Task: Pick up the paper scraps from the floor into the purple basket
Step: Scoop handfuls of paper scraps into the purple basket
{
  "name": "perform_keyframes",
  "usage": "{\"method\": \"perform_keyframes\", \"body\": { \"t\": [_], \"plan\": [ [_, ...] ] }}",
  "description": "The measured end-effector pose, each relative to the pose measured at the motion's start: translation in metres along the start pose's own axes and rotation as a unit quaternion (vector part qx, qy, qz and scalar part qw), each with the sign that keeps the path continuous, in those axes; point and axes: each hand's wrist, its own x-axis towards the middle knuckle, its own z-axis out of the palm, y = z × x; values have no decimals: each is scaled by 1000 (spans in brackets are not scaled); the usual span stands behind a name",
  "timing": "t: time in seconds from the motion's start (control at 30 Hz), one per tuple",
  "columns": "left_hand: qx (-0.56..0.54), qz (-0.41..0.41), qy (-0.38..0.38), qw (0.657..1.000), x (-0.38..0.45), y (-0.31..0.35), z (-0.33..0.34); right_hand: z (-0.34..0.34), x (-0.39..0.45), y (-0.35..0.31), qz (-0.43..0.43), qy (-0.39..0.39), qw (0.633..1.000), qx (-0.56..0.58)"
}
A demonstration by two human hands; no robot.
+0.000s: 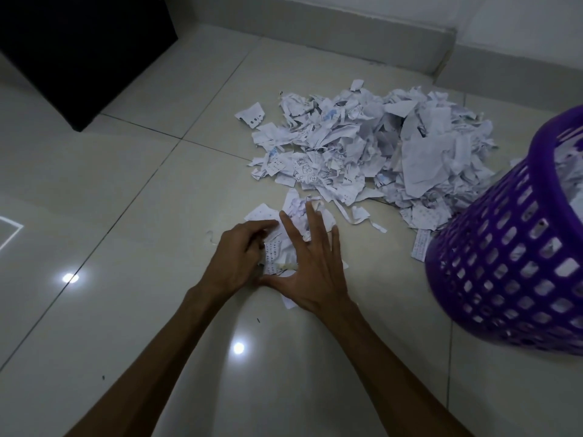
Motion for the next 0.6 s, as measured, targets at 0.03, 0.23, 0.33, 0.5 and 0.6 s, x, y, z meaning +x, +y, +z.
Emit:
{"method": "perform_keyframes", "body": {
  "t": [0.03, 0.23, 0.33, 0.5, 0.6],
  "plan": [
    [-13, -7, -4, 1000, 0, 0, -1, 1, 0, 0, 2, -1, 1000, -7],
    [-110, -51, 6, 993, -4, -2, 0, 6, 6, -5, 20, -12, 999, -39],
    [-114, -51, 10, 992, -4, -5, 1, 10, 11, -10, 25, -9, 998, -52],
    [-143, -48, 10, 988, -7, -5, 2, 13, 15, -11, 31, 35, 999, -17],
    [-165, -66, 15, 984, -7, -2, 4, 16, 20, -8, 16, 53, 998, 9]
  ]
}}
